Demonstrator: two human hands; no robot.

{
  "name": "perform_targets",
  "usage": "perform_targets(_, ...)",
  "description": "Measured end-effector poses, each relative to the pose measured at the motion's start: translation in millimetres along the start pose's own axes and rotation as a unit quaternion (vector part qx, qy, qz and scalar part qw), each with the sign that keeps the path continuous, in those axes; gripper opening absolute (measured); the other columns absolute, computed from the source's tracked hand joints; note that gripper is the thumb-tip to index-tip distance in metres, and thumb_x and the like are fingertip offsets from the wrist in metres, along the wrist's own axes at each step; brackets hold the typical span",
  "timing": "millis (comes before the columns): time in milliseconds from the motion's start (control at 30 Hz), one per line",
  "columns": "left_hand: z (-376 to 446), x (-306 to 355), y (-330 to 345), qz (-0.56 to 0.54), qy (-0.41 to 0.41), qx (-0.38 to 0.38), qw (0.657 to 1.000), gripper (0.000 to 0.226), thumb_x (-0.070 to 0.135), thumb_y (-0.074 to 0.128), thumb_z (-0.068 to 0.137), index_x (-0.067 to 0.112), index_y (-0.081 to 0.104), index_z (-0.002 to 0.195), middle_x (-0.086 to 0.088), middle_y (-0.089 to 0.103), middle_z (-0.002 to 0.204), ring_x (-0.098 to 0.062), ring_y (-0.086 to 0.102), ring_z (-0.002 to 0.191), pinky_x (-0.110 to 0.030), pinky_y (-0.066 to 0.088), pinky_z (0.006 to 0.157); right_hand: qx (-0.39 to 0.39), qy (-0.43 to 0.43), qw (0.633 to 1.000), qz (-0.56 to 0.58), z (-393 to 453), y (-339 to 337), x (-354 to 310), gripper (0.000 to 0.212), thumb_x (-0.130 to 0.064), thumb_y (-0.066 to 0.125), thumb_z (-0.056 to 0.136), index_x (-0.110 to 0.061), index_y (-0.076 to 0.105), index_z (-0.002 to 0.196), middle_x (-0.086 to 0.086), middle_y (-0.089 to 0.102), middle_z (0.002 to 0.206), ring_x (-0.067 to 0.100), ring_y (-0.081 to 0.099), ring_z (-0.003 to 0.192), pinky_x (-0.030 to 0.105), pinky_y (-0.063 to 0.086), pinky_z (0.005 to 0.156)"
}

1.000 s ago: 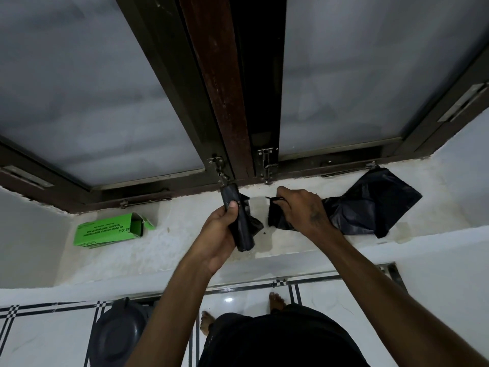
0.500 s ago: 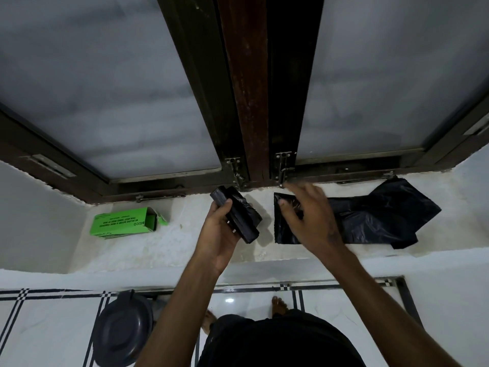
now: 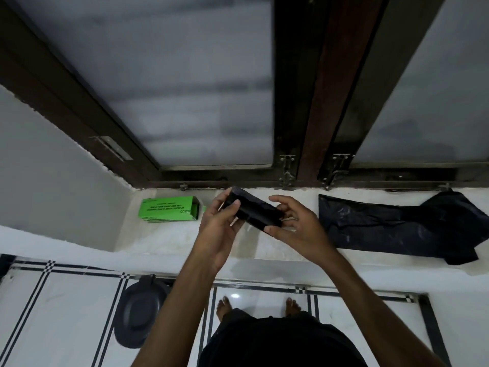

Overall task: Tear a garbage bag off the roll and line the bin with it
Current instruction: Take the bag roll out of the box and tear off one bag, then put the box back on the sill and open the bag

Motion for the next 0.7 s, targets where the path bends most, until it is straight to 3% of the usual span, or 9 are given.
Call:
perform_targets(100, -4.7, 31.2, -29.5, 0.134, 0.071, 0.040, 0.988, 0.027, -0.005, 0.060, 0.090, 0.016, 0.066, 0.106, -0.006, 0.068, 0.105, -0.018, 0.064, 0.102, -0.031, 0.054, 0.089, -0.011, -0.027, 0.999, -0.028, 4.7, 16.4, -10.7, 0.034, -0.010, 0.081, 0.077, -0.021, 0.072, 0.108, -0.006, 0.065, 0.103, 0.010, 0.065, 0.094, 0.025, 0.054, 0.084)
perform_targets(267, -16.0, 94.7, -73.4, 0.341, 0.244, 0.060, 0.906, 0.018, 0.003, 0.065, 0.091, 0.019, 0.069, 0.098, 0.001, 0.073, 0.098, -0.012, 0.067, 0.093, -0.021, 0.052, 0.083, -0.032, -0.047, 0.997, -0.060, 8.5, 49.4, -22.7, 0.028, -0.008, 0.079, 0.080, -0.017, 0.077, 0.106, -0.005, 0.066, 0.098, 0.012, 0.067, 0.093, 0.022, 0.055, 0.086)
perform_targets(333, -15.7, 115.8, -91.8, 0.446, 0.300, 0.087, 0.839, 0.023, 0.001, 0.063, 0.091, 0.022, 0.068, 0.101, 0.006, 0.071, 0.101, -0.013, 0.065, 0.098, -0.023, 0.050, 0.090, -0.038, -0.048, 0.994, -0.089, 9.6, 59.9, -22.9, 0.027, -0.009, 0.078, 0.081, -0.017, 0.077, 0.106, -0.007, 0.065, 0.097, 0.010, 0.066, 0.092, 0.022, 0.055, 0.085)
perform_targets(400, -9.1, 126.9, -105.8, 0.565, 0.328, 0.098, 0.751, 0.033, 0.004, 0.065, 0.085, 0.020, 0.066, 0.114, 0.000, 0.068, 0.116, -0.022, 0.059, 0.112, -0.029, 0.044, 0.099, -0.032, -0.050, 0.990, -0.127, 13.2, 69.4, -23.0, 0.026, -0.011, 0.078, 0.081, -0.016, 0.077, 0.106, -0.009, 0.064, 0.096, 0.010, 0.065, 0.090, 0.025, 0.056, 0.084)
perform_targets(467, 9.5, 122.5, -119.4, 0.681, 0.296, 0.091, 0.664, 0.053, 0.023, 0.070, 0.080, 0.021, 0.059, 0.131, -0.010, 0.058, 0.133, -0.035, 0.047, 0.129, -0.045, 0.039, 0.107, -0.013, -0.050, 0.986, -0.156, 18.0, 72.6, -22.5, 0.026, -0.012, 0.078, 0.081, -0.016, 0.077, 0.107, -0.009, 0.064, 0.095, 0.011, 0.065, 0.088, 0.029, 0.057, 0.083)
perform_targets(500, 20.5, 116.8, -129.1, 0.723, 0.257, 0.086, 0.635, 0.062, 0.033, 0.071, 0.079, 0.024, 0.054, 0.138, -0.011, 0.052, 0.142, -0.038, 0.039, 0.137, -0.053, 0.035, 0.110, -0.002, -0.050, 0.985, -0.165, 21.0, 73.5, -22.0, 0.026, -0.013, 0.078, 0.081, -0.016, 0.077, 0.107, -0.009, 0.064, 0.095, 0.011, 0.065, 0.087, 0.031, 0.057, 0.082)
perform_targets(567, 36.3, 104.8, -146.8, 0.755, 0.182, 0.068, 0.626, 0.071, 0.043, 0.071, 0.081, 0.031, 0.045, 0.145, -0.010, 0.041, 0.152, -0.039, 0.026, 0.145, -0.059, 0.026, 0.113, 0.021, -0.046, 0.983, -0.178, 27.2, 74.4, -19.9, 0.026, -0.013, 0.077, 0.082, -0.017, 0.077, 0.108, -0.008, 0.064, 0.095, 0.011, 0.064, 0.086, 0.032, 0.058, 0.081)
perform_targets(700, 42.0, 103.4, -148.8, 0.733, 0.211, 0.036, 0.646, 0.065, 0.042, 0.073, 0.079, 0.026, 0.054, 0.139, -0.013, 0.054, 0.140, -0.039, 0.041, 0.135, -0.049, 0.030, 0.116, 0.059, -0.039, 0.977, -0.203, 38.0, 75.3, -16.3, 0.026, -0.013, 0.077, 0.081, -0.017, 0.077, 0.107, -0.007, 0.062, 0.095, 0.012, 0.063, 0.086, 0.035, 0.057, 0.080)
Point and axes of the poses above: each hand's wrist, its own z-axis towards the middle knuckle, its own y-axis out of the palm, x = y × z, the point moved 10 cm from there along z, towards the middle knuckle
